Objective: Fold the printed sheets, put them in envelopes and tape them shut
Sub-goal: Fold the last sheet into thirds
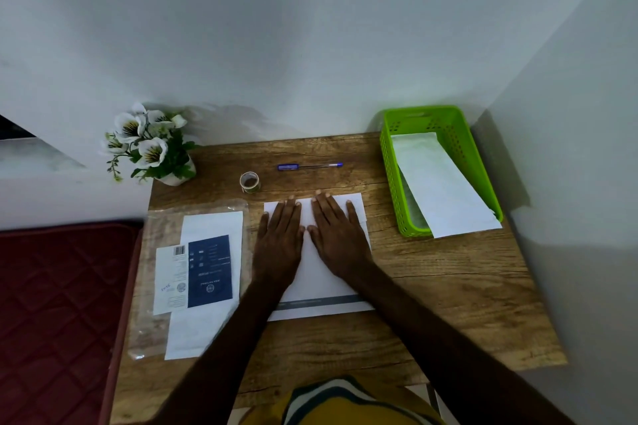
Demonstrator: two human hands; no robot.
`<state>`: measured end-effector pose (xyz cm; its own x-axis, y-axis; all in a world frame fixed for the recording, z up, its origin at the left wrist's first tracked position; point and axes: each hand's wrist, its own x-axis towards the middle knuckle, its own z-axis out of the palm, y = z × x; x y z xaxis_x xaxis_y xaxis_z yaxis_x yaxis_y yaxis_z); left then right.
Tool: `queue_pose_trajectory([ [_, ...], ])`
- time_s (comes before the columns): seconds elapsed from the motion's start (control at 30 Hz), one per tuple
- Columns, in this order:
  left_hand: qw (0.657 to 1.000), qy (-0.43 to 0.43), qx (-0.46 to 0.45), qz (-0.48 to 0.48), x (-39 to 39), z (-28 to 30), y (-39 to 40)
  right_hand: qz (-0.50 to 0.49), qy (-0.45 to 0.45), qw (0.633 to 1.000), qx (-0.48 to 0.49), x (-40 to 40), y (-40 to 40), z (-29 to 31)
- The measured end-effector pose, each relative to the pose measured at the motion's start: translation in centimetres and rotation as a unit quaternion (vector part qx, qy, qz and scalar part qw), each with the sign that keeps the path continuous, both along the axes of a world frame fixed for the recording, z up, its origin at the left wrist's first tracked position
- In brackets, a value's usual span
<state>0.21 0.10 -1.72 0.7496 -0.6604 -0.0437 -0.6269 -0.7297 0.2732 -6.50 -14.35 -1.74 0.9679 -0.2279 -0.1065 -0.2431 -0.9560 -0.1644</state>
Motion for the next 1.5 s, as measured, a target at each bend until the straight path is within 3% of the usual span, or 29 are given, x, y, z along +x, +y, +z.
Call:
queue_pose_trajectory([
  [0.2,1.000,-0.003,-0.001,-0.004,0.0,0.0,0.1,-0.098,-0.007,0.995,0.020,-1.9,-3.1,0.0],
  [0.47,0.999,0.027,-0.002,0.022,0.2,0.6,-0.2,-0.130,0.050,0.990,0.028,-1.4,-3.3,2.0],
  [0.63,0.995,0.092,-0.016,0.039,2.1,2.6,-0.6,-0.058,0.025,0.997,0.045,0.0,-4.6,3.8],
  [0.83,0.995,0.095,0.021,-0.031,5.0,4.7,-1.9,0.029,0.038,0.993,0.107,2.3,-4.9,4.7],
  [1.13,0.984,0.130,0.108,-0.047,6.7,5.9,-3.7,0.030,0.135,0.987,0.083,4.6,-5.1,6.7],
  [1.37,0.986,0.069,0.138,-0.056,6.2,5.7,-3.6,0.026,0.145,0.987,0.060,4.8,-4.9,6.4],
  [1.5,0.989,0.092,0.110,-0.031,5.3,6.0,-3.3,0.028,0.119,0.991,0.051,4.4,-4.8,6.1],
])
